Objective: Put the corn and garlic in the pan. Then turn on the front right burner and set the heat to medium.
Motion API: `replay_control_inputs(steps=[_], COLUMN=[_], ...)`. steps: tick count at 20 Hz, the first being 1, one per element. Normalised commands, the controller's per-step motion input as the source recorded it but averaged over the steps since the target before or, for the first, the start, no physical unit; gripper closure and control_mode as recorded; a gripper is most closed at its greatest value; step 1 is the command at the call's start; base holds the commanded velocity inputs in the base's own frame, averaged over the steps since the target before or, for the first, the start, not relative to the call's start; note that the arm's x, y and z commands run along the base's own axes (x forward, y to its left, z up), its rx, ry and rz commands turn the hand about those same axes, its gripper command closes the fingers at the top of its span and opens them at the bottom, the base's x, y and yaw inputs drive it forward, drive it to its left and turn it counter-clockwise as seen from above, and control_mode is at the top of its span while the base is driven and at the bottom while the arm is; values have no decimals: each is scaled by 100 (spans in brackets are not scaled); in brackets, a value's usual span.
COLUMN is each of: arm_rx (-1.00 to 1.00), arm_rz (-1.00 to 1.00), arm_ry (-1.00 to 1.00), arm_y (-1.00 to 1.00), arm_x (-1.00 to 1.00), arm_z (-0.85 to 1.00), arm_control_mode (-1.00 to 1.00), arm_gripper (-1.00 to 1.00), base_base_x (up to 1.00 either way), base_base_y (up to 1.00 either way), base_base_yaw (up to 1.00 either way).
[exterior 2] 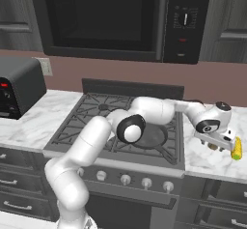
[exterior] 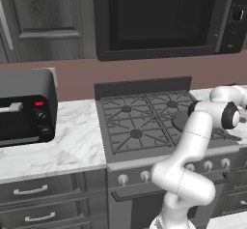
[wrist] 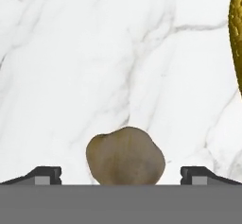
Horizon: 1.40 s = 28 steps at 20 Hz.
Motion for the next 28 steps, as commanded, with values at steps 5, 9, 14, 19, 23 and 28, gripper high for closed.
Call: replay_control_inputs(steps=[5, 9, 14, 19, 23, 28], arm_rx=[0, 0, 0, 0, 0, 0], arm_rz=[0, 0, 0, 0, 0, 0], arm_ry=[0, 0, 0, 0, -1, -15], arm_y=[0, 0, 0, 0, 0, 8], arm_x=[0, 5, 0, 0, -6, -53], arm_z=[-3, 0, 0, 0, 0, 17], arm_control_mode=[-100, -100, -100, -100, -100, -100], arm_gripper=[-100, -100, 100, 100, 100, 100], base_base_x=[0, 0, 0, 0, 0, 0], base_base_y=[0, 0, 0, 0, 0, 0], base_base_yaw=[0, 0, 0, 0, 0, 0])
